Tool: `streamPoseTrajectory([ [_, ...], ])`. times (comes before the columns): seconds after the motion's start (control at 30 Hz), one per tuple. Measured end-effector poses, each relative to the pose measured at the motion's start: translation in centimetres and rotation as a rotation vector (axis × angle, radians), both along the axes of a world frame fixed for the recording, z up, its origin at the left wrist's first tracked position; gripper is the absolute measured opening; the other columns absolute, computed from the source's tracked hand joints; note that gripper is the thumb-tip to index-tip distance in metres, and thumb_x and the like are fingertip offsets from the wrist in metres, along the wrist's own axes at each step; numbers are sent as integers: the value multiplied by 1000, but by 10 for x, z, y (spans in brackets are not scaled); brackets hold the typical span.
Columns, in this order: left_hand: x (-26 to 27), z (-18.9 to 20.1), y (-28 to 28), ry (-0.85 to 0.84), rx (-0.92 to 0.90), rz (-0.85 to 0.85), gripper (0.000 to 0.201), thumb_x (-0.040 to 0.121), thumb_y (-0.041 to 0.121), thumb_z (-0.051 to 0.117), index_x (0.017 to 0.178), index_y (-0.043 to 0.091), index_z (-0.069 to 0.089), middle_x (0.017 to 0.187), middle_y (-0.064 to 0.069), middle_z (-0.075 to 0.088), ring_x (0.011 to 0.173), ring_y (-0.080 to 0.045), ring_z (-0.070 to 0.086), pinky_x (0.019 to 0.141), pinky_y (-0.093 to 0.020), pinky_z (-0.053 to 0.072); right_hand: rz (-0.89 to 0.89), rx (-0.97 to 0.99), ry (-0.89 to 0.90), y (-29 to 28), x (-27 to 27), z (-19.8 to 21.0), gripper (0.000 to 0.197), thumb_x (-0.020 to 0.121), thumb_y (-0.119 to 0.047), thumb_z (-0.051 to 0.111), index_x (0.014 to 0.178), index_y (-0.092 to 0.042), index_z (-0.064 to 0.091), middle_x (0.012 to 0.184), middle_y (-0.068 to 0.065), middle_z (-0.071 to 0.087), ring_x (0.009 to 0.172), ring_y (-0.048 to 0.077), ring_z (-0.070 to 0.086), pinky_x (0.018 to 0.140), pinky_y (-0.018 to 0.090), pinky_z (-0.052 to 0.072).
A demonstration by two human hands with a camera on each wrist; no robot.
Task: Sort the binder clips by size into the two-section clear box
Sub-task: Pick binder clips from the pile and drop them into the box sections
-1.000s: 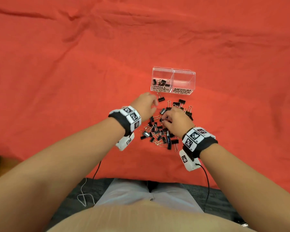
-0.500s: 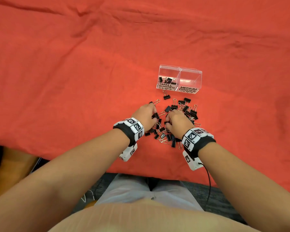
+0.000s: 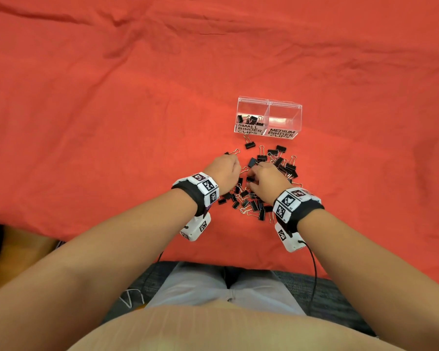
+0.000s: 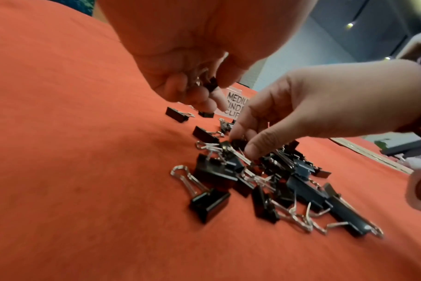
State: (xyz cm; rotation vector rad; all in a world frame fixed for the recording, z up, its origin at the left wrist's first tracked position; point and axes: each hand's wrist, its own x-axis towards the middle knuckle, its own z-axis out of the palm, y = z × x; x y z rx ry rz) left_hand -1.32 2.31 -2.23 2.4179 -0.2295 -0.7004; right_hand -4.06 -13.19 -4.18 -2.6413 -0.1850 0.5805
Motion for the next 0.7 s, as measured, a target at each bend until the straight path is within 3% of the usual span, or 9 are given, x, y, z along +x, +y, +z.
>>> streamPoseTrajectory([
  [0.07,-1,-1,-3,13,29,-71,29,97,17,29,89,4,53,99,-12,54,88,-29,54,83,-41,47,-1,-13,-3,1,-1,-3,26,86,-18,62,108,-5,61,104,10,55,105,25,50,88,33,44],
  [0.13,-2,-2,-5,11,68,-135,28,98,21,28,87,6,50,95,-9,48,87,-29,52,85,-42,46,-37,14,1,2,-1,-4,22,85,-16,64,103,-5,60,101,9,53,100,24,50,82,31,43],
  [0.23,-4,-3,-5,-31,145,-209,23,96,27,32,85,12,46,92,-6,46,79,-30,54,77,-44,49,-117,93,17,1,1,-1,14,81,-13,66,92,-8,59,91,3,48,86,20,50,72,25,37],
  [0.37,-2,-4,-1,-100,193,-334,17,88,21,47,104,18,50,106,-4,50,82,-29,59,68,-38,49,-263,233,76,-10,8,10,12,77,-9,68,80,-14,57,73,-3,56,67,14,53,58,19,41],
  [0.5,1,-6,1,-141,288,-468,33,93,16,47,124,26,51,113,-6,47,84,-28,59,63,-33,42,-399,321,92,-29,25,24,14,77,-11,72,84,-14,60,78,-1,61,68,11,56,64,23,49],
  [0.7,5,-10,2,-183,334,-567,30,96,20,50,126,22,51,115,-10,47,91,-30,60,71,-41,53,-459,351,-36,-36,76,50,15,85,-14,64,98,-21,63,90,1,64,66,11,56,51,17,44],
])
